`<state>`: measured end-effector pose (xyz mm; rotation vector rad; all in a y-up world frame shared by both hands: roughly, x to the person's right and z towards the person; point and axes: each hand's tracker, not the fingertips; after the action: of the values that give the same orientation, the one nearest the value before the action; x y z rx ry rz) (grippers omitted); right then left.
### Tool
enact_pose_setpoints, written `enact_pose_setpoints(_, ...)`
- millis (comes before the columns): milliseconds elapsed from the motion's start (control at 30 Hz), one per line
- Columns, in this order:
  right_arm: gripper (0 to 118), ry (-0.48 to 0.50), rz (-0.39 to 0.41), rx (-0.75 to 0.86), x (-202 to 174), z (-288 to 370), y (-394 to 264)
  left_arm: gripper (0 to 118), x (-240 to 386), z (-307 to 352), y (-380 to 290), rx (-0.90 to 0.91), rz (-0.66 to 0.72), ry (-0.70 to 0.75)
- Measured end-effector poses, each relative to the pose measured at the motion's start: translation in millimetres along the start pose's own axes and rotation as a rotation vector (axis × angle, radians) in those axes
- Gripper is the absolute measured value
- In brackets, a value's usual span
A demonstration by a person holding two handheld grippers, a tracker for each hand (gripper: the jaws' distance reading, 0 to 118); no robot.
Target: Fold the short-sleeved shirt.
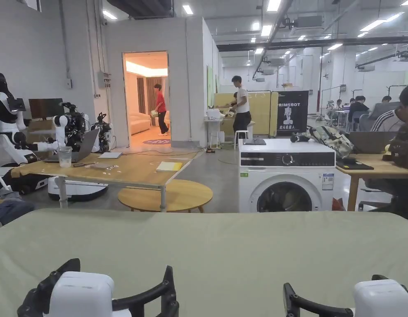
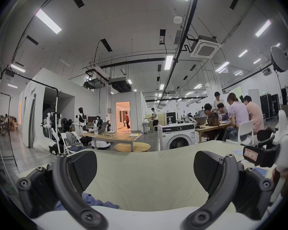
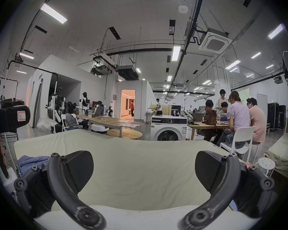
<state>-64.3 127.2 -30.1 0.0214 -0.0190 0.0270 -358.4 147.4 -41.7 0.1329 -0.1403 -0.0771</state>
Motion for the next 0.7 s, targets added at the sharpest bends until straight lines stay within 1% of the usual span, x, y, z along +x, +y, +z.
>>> enact_pose_setpoints(67,118,-0.001,-0.001,0.006,1.0,1.0,0.7,116,3.6,0.9,0.1,0.001,-0.038,0.021)
enact_pose_setpoints(267,118,0.008,0.005,-0.006,2.4,0.9,-1.3,116,9.0,6.4,10.9,0.014,-0.004,0.0)
enact_pose_setpoints(400,118,0.002,0.008,-0.011,1.6,1.8,-6.0,116,10.3,7.3,12.6,0.013,-0.006,0.0)
enact_pose_setpoints(700,118,-0.003,-0.048,0.02,5.9,5.5,-5.4,116,7.7,7.7,12.6,0.001,0.028,-0.022)
